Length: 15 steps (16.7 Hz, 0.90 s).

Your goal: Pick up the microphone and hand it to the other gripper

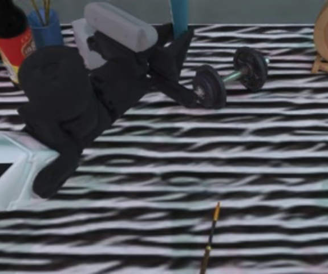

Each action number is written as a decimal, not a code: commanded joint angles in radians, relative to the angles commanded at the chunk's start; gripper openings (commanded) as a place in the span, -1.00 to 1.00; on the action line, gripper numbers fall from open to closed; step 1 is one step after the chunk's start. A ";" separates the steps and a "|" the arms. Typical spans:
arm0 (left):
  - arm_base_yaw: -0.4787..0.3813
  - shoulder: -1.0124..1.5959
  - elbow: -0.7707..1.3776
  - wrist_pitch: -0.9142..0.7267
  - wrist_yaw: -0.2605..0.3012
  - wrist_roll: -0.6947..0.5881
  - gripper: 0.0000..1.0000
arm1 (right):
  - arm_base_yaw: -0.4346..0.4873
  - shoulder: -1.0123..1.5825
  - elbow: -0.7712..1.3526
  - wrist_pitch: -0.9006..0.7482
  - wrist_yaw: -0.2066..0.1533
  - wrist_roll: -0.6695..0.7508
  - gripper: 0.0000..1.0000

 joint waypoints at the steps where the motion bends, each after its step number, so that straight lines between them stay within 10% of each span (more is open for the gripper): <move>1: 0.004 0.004 0.004 -0.003 0.003 0.002 -1.00 | 0.000 0.000 0.000 0.000 0.000 0.000 1.00; 10: 0.000 0.000 0.000 0.000 0.000 0.000 -1.00 | 0.008 0.013 0.011 0.007 -0.006 -0.001 1.00; 15: 0.000 0.000 0.000 0.000 0.000 0.000 -1.00 | 0.107 0.226 0.164 0.099 -0.081 -0.014 1.00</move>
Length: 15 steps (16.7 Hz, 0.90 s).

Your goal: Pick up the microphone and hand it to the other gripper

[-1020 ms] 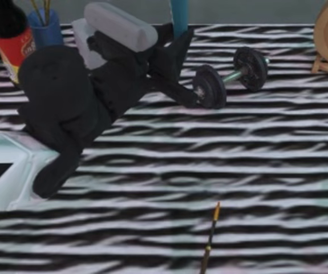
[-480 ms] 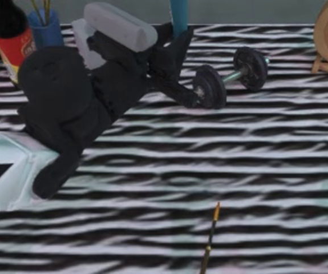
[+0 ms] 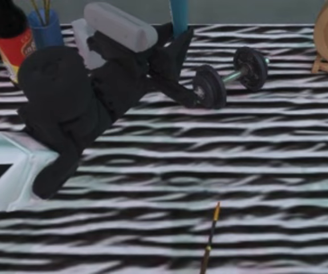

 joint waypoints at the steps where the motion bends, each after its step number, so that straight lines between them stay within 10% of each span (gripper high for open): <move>1: 0.000 0.000 0.000 0.000 0.000 0.000 -1.00 | 0.029 0.071 0.043 0.025 -0.022 -0.004 1.00; 15: 0.000 0.000 0.000 0.000 0.000 0.000 -1.00 | 0.390 0.990 0.578 0.339 -0.296 -0.046 1.00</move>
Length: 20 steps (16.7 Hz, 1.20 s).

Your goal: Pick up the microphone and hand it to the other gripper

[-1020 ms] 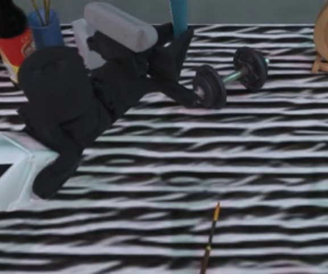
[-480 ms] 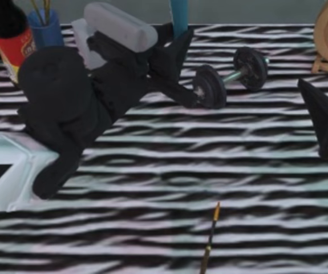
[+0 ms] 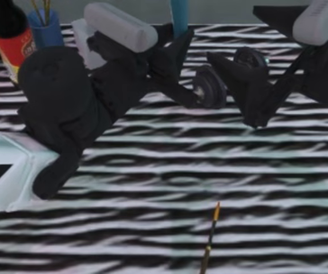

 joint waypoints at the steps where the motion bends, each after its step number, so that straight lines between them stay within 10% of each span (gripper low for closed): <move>1: 0.000 0.000 0.000 0.000 0.000 0.000 -1.00 | 0.006 0.012 0.011 0.007 -0.004 -0.001 1.00; 8: 0.000 0.000 0.000 0.000 0.000 0.000 -1.00 | 0.010 0.028 0.025 0.011 0.000 -0.001 1.00; 20: 0.000 0.000 0.000 0.000 0.000 0.000 -1.00 | 0.114 0.399 0.324 0.083 0.107 0.003 1.00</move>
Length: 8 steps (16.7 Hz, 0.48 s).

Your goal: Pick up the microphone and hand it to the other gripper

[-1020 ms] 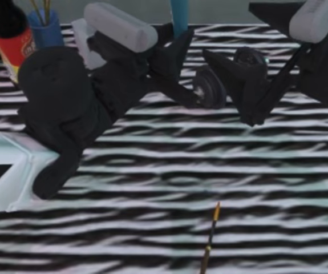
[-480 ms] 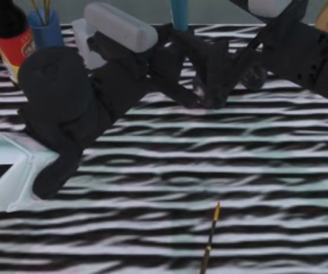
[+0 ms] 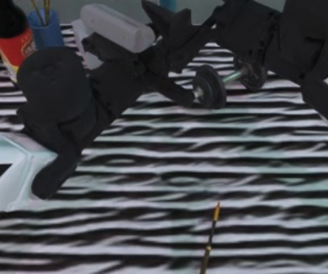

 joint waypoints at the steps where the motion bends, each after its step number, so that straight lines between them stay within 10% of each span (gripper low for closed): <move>1: 0.000 0.000 0.000 0.000 0.000 0.000 -1.00 | 0.000 0.000 0.000 0.000 0.000 0.000 1.00; 8: 0.000 0.000 0.000 0.000 0.000 0.000 -1.00 | 0.000 0.000 0.000 0.000 0.000 0.000 0.10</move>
